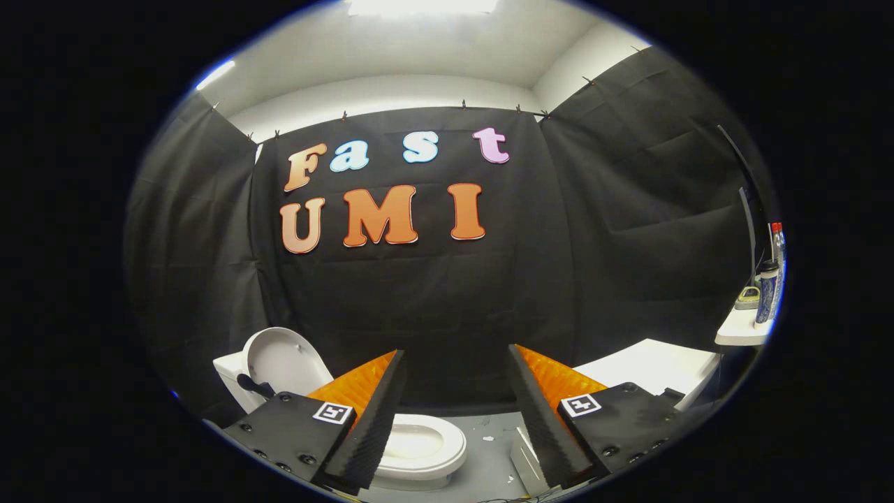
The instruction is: Open the toilet lid.
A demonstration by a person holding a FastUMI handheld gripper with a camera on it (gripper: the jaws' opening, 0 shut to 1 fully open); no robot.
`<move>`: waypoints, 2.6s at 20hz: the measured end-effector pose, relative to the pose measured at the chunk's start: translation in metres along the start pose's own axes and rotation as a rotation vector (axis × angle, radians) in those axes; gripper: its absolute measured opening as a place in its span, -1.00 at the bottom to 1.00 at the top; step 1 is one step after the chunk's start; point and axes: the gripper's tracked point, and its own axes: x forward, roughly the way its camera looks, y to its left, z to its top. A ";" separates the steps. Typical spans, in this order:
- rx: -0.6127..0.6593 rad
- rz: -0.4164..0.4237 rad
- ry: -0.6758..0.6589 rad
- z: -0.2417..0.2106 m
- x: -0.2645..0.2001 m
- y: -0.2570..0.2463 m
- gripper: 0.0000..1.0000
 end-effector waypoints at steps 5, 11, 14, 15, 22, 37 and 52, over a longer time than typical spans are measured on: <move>0.000 -0.004 -0.002 0.001 0.000 -0.002 0.86; 0.002 -0.008 -0.006 0.002 -0.001 -0.003 0.86; -0.001 -0.008 -0.007 0.003 0.000 -0.004 0.86; 0.000 -0.006 -0.008 0.002 0.000 -0.003 0.86; -0.001 -0.009 -0.011 0.003 -0.001 -0.003 0.86; 0.008 -0.016 -0.007 0.003 0.000 -0.005 0.86; 0.011 -0.013 0.004 -0.001 0.001 -0.003 0.86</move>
